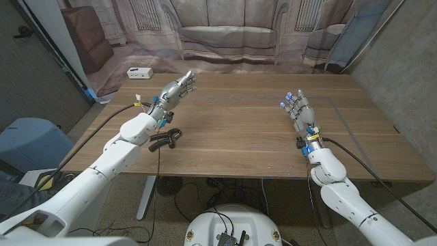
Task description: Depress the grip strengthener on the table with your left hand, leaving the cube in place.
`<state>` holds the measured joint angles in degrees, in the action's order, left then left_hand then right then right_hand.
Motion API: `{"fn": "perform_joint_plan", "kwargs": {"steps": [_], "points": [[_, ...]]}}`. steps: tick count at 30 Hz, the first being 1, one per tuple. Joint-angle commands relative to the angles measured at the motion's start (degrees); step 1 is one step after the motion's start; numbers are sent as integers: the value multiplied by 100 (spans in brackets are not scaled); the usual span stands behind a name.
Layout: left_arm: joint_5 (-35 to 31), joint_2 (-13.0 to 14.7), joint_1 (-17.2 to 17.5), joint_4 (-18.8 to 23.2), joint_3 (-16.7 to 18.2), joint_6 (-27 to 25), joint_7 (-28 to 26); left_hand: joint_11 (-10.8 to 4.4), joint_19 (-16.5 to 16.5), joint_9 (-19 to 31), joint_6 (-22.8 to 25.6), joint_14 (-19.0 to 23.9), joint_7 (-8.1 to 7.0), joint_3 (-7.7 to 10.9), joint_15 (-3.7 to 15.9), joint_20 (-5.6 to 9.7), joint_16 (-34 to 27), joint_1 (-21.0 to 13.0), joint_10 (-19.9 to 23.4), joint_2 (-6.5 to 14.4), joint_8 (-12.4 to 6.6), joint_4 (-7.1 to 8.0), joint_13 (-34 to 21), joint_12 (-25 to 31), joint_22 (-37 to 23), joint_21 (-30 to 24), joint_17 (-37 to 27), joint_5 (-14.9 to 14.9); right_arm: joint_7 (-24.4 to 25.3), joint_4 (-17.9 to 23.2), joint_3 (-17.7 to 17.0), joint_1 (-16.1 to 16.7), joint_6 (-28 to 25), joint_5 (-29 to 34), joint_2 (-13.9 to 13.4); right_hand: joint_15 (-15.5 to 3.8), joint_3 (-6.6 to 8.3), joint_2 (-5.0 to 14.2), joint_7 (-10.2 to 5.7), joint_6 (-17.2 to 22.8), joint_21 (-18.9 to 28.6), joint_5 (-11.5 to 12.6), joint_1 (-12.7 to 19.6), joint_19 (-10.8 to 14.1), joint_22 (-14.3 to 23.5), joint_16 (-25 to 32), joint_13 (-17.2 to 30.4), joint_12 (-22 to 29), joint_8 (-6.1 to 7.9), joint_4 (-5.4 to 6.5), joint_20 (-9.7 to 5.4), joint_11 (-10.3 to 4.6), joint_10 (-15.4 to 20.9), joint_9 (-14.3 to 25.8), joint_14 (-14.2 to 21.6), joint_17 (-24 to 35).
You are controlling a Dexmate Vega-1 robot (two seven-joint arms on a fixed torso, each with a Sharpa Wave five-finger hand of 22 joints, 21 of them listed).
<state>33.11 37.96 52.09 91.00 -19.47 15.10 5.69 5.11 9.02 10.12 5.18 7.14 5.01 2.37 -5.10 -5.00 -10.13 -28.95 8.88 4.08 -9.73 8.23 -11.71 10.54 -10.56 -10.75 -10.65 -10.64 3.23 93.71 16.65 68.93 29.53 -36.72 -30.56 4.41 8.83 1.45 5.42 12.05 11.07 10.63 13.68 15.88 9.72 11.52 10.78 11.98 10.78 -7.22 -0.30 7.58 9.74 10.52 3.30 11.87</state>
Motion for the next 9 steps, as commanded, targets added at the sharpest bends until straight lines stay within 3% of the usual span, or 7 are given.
{"fn": "perform_joint_plan", "kwargs": {"steps": [1,9], "points": [[301,-162,-141,-158,-190,-78,187,-5,-32,15,-4,-44,10,-36,9,-6,3,61,-53,12,-7,21,-11,3,-6,-2,-1,-37,-106,-37,-52,70,-5,-95,-71,25,-28,-36,5,-18,46,-6,-18,57,12,42,9,-3,-14,-2,8,5,59,17,39,15],[290,-193,-163,-196,-211,-24,167,-25,-50,14,6,-43,24,-47,16,6,-13,87,-40,14,-31,13,-4,27,-5,-9,1,-43,-56,-26,-65,83,-5,-87,-47,38,-29,-32,7,-22,41,-3,-15,58,12,38,8,-2,-10,-3,19,16,72,16,36,14]]}}
